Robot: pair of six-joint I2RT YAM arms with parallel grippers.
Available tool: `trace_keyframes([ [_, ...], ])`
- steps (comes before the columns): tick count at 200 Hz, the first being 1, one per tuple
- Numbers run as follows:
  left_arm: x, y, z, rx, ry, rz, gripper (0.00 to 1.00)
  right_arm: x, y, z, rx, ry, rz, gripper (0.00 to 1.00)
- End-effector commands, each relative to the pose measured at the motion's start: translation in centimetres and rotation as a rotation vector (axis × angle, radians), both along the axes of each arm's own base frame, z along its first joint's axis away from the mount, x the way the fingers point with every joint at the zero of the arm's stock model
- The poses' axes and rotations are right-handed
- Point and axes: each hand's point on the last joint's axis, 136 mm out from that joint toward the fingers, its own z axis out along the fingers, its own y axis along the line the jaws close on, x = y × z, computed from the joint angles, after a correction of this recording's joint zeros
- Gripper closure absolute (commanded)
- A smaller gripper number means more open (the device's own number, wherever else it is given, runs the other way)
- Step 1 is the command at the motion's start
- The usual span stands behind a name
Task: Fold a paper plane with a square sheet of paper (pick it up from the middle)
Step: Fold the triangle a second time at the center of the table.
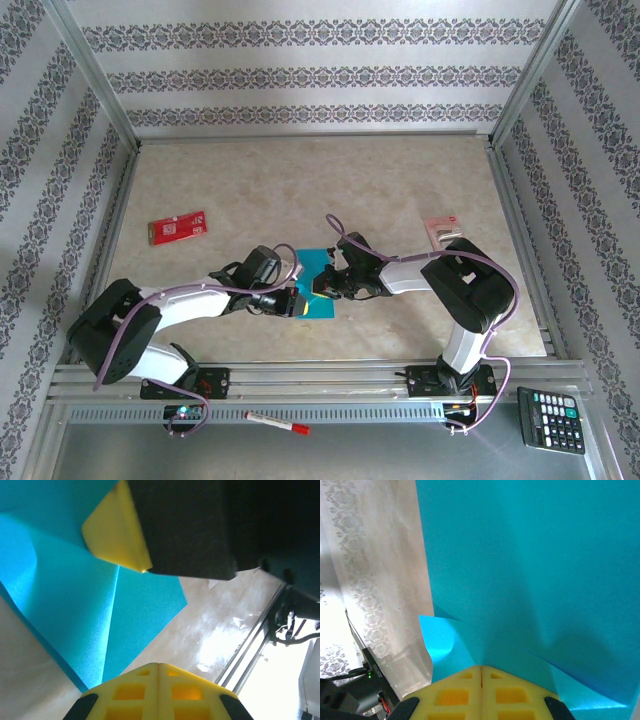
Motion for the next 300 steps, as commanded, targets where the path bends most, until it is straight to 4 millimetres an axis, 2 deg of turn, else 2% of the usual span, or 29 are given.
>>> trace_keyframes([
  [1, 0.3, 0.1, -0.3, 0.037, -0.005, 0.0, 1.0, -1.1, -2.7, -3.9, -0.145, 0.068, -0.037, 1.0],
  [35, 0.3, 1.0, -1.9, 0.11, 0.002, -0.003, 1.0, -1.1, -2.7, -3.8, -0.145, 0.069, -0.034, 1.0],
  [74, 0.6, 1.7, -2.7, 0.163, -0.015, 0.003, 1.0, -1.1, -2.6, -3.9, -0.146, 0.07, -0.035, 1.0],
  [125, -0.1, 2.2, -4.4, 0.193, 0.022, -0.008, 1.0, -0.9, -2.4, -3.6, -0.137, 0.068, -0.03, 1.0],
  [149, -0.4, 2.6, -4.7, 0.211, 0.03, -0.004, 1.0, -0.3, -1.9, -2.3, -0.106, 0.045, -0.024, 1.0],
  [183, -0.9, 3.1, -4.5, 0.223, 0.034, -0.006, 1.0, 0.8, -1.0, 1.4, -0.032, -0.015, -0.015, 0.99],
  [214, -1.1, 3.4, -4.8, 0.24, 0.039, -0.01, 1.0, 0.2, 0.0, 3.3, 0.012, -0.032, -0.002, 0.96],
  [235, -1.2, 3.5, -5.1, 0.243, 0.042, -0.015, 1.0, -0.9, 0.9, 3.4, 0.034, -0.013, -0.004, 0.96],
  [255, -1.2, 3.6, -5.1, 0.247, 0.039, -0.018, 1.0, -1.7, 1.5, 2.9, 0.038, 0.008, -0.011, 1.0],
  [300, -1.4, 3.9, -5.3, 0.261, 0.039, -0.022, 1.0, -2.7, 2.4, 1.5, 0.031, 0.04, -0.018, 1.0],
])
